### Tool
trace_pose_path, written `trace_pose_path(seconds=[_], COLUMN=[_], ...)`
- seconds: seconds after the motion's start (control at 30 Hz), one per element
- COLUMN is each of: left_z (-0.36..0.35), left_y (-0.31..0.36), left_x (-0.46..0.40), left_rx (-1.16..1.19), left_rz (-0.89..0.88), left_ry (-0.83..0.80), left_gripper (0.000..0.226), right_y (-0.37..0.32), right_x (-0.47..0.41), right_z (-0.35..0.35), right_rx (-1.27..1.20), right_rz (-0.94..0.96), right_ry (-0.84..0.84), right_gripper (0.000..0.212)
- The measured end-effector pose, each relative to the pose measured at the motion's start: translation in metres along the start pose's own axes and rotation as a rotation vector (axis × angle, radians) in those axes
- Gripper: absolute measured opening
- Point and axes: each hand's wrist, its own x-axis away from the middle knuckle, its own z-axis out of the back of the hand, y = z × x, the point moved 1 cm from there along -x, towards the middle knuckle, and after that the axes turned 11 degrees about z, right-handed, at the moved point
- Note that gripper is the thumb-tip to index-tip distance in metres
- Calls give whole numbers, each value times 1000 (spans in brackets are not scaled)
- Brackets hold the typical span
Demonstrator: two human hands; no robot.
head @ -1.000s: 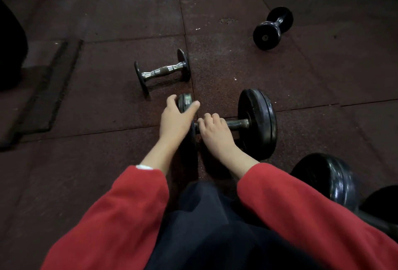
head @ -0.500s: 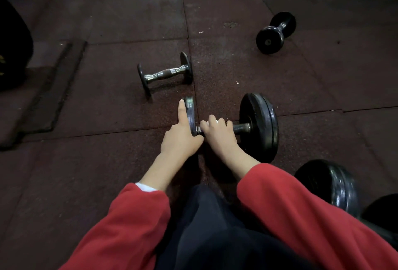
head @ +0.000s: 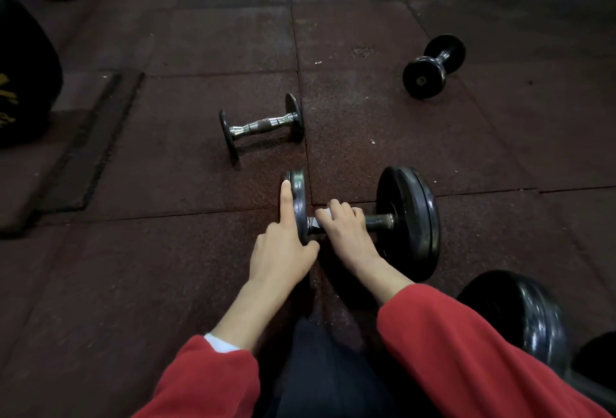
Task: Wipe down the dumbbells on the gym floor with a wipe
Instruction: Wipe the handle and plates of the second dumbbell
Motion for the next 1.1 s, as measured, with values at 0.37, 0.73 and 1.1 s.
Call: trace_pose_path(seconds=[0.37,0.73,1.1], left_z=[24,34,36], left_y=[-34,-29,-17], left_x=[10,-3,-32], left_rx=[19,-25,37], left_rz=[102,165,126], left_ry=[-19,-39,26], left_gripper=[100,99,85], right_y=[-44,-43,-41], right_x=[-6,-11,-6], right_z=[8,15,30], right_rx=[-42,-60,-248], right_rz=[70,82,21], right_ry=[-54,-146,-208], right_gripper=[26,25,52])
